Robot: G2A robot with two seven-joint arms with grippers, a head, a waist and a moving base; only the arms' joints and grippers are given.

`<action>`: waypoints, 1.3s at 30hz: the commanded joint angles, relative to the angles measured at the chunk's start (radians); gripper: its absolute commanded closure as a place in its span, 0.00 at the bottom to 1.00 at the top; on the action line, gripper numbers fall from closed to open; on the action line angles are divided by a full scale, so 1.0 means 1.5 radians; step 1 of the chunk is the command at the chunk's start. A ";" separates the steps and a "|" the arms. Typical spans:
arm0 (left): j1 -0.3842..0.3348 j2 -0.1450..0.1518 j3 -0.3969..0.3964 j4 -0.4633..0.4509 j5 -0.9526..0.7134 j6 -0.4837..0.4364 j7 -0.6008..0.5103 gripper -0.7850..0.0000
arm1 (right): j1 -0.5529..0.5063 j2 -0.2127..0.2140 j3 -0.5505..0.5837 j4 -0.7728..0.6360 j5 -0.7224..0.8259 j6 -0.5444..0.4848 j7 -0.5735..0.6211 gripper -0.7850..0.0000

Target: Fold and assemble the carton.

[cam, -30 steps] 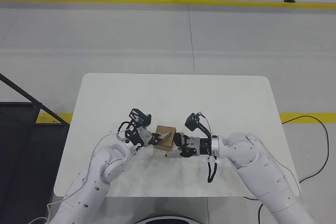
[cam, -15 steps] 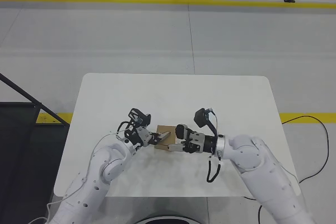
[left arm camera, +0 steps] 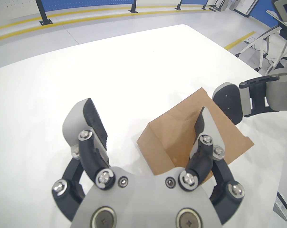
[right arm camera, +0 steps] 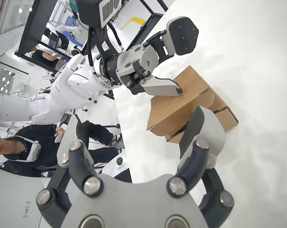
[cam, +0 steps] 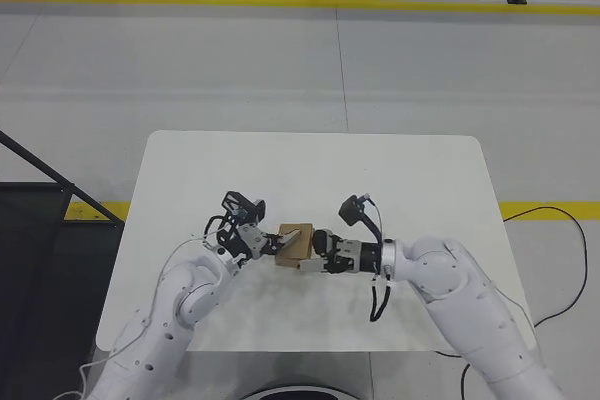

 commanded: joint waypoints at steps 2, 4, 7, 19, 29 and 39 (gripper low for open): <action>0.004 0.000 -0.006 0.002 -0.003 -0.001 0.008 0.00 | 0.003 -0.001 -0.004 -0.002 -0.006 -0.004 -0.003 0.00; 0.007 0.001 -0.009 0.004 -0.013 -0.006 0.017 0.00 | 0.005 -0.001 -0.007 -0.003 -0.012 -0.004 -0.005 0.00; 0.011 0.002 -0.019 0.007 -0.033 -0.020 0.026 0.00 | 0.007 -0.002 -0.011 -0.005 -0.019 -0.004 -0.005 0.00; 0.028 0.007 -0.045 0.008 -0.039 -0.033 -0.001 0.00 | 0.014 -0.004 -0.021 -0.002 -0.033 -0.004 -0.005 0.00; 0.033 0.009 -0.051 0.008 -0.039 -0.040 -0.006 0.00 | -0.003 0.003 0.005 -0.019 -0.063 -0.009 -0.035 0.00; 0.041 0.012 -0.059 0.005 -0.036 -0.043 -0.011 0.00 | -0.058 0.017 0.055 -0.095 -0.109 0.005 -0.082 0.00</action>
